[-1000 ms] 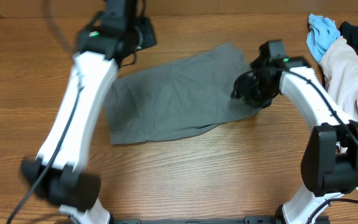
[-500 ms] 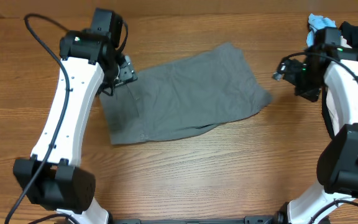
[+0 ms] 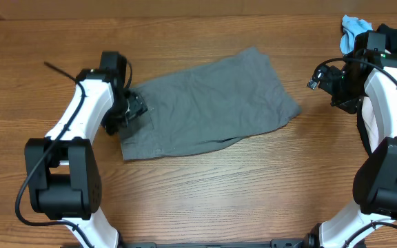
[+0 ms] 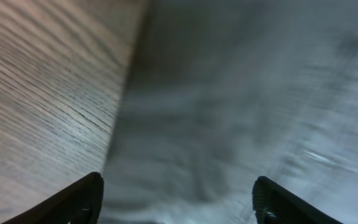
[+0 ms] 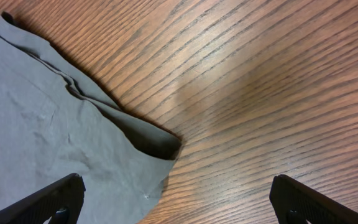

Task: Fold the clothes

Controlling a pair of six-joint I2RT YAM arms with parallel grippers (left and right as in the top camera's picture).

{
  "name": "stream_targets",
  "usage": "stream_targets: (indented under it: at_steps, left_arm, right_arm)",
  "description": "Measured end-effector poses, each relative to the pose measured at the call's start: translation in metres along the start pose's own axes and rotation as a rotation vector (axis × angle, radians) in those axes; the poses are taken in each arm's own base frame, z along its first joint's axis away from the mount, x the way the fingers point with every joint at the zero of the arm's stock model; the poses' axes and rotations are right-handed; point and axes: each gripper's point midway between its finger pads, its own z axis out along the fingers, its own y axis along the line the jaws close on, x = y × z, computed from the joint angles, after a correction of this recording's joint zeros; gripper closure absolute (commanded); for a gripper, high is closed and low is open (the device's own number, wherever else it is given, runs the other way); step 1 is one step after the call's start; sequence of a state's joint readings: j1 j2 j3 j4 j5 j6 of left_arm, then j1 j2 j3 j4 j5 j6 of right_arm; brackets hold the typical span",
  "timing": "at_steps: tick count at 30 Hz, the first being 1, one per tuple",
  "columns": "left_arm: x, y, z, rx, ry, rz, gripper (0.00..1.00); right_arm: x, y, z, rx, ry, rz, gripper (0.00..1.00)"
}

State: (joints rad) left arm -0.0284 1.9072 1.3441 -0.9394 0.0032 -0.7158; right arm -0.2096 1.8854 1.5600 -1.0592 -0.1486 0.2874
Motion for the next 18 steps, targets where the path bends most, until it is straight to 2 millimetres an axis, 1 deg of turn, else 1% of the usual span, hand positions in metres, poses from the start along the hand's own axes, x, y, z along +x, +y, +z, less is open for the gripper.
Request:
stream_targets:
  at_steps: [2, 6, 11, 13, 14, 17, 18]
  left_arm:
    - [0.002, 0.007, 0.01, 0.007, 0.021, -0.028, 0.13]
    - [0.0, 0.008, 0.023, 0.042, 0.01, -0.047, 0.11]
    - [0.002, 0.006, 0.034, 0.069, -0.003, -0.045, 0.13]
    - [0.0, 0.005, 0.035, 0.076, -0.012, -0.045, 0.16]
    - [0.0, 0.005, 0.035, 0.078, -0.014, -0.045, 0.18]
    - [0.0, 0.006, 0.035, 0.078, -0.02, -0.049, 0.36]
    - [0.0, 0.006, 0.035, 0.079, -0.021, -0.048, 0.39]
  right_arm:
    - [0.0, 0.0, 0.0, 0.0, 0.0, 0.0, 0.0]
    - [0.0, 0.0, 0.0, 0.0, -0.001, 0.0, 0.0]
    - [0.0, 0.0, 0.0, -0.001, -0.001, 0.0, 0.0]
    - [0.0, 0.0, 0.0, -0.001, -0.001, 0.0, 0.0]
    - [0.0, 0.0, 0.0, 0.0, -0.001, 0.0, 0.0]
    - [0.0, 0.0, 0.0, -0.001, -0.001, 0.0, 0.0]
    - [0.0, 0.0, 0.0, -0.001, -0.001, 0.0, 0.0]
